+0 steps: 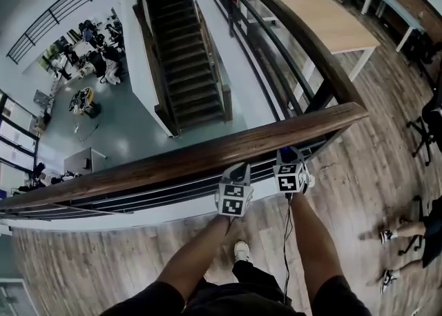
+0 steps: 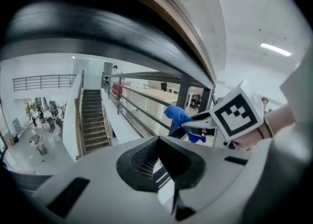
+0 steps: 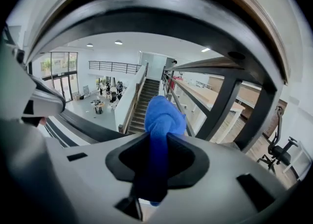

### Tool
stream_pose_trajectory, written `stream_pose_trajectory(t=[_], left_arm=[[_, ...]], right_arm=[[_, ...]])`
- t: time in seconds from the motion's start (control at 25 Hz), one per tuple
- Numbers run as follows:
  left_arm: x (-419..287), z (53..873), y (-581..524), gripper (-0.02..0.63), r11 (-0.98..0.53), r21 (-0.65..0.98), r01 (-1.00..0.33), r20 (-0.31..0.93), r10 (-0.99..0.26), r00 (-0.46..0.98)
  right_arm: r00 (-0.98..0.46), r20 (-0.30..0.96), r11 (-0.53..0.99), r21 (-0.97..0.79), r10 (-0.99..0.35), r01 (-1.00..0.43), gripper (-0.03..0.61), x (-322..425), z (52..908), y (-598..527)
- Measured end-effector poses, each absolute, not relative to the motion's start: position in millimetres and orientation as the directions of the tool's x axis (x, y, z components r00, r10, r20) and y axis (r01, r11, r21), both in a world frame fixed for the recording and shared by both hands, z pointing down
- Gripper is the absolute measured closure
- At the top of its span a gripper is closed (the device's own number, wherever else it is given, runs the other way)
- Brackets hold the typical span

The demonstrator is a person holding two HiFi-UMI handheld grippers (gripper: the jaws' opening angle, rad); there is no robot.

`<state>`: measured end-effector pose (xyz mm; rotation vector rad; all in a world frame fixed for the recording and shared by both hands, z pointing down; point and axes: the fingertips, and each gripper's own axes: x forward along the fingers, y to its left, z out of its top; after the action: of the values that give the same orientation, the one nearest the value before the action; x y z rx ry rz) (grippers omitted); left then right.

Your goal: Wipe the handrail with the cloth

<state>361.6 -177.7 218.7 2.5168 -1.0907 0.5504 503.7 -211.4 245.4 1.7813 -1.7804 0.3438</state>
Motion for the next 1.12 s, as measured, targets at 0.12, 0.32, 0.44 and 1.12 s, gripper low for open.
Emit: stream_pose_trajectory(t=[0.12,0.32,0.44,1.12], left_arm=[[395,217,-175,0.610,-0.705,0.131,-0.697,0.474,-0.573,0.669],[448,211,-177,0.610,-0.775,0.134,-0.618,0.453,-0.507,0.734],[473,203,-169,0.609,-0.802,0.194,-0.564,0.418,-0.453,0.787],[363,213,-140,0.610,-0.724,0.297,-0.623,0.343,-0.528,0.777]], right_arm=[[0.110,0.577,0.035,0.234,-0.809,-0.972,0.474,541,245,-208],[0.170,0.575,-0.019,0.259,-0.800,-0.966,0.474,600,244,-213],[0.195,0.575,-0.075,0.227,-0.794,-0.971,0.474,632,246,-215],[0.010,0.354,0.025,0.093,-0.935,-0.995,0.474,514,212,-173]])
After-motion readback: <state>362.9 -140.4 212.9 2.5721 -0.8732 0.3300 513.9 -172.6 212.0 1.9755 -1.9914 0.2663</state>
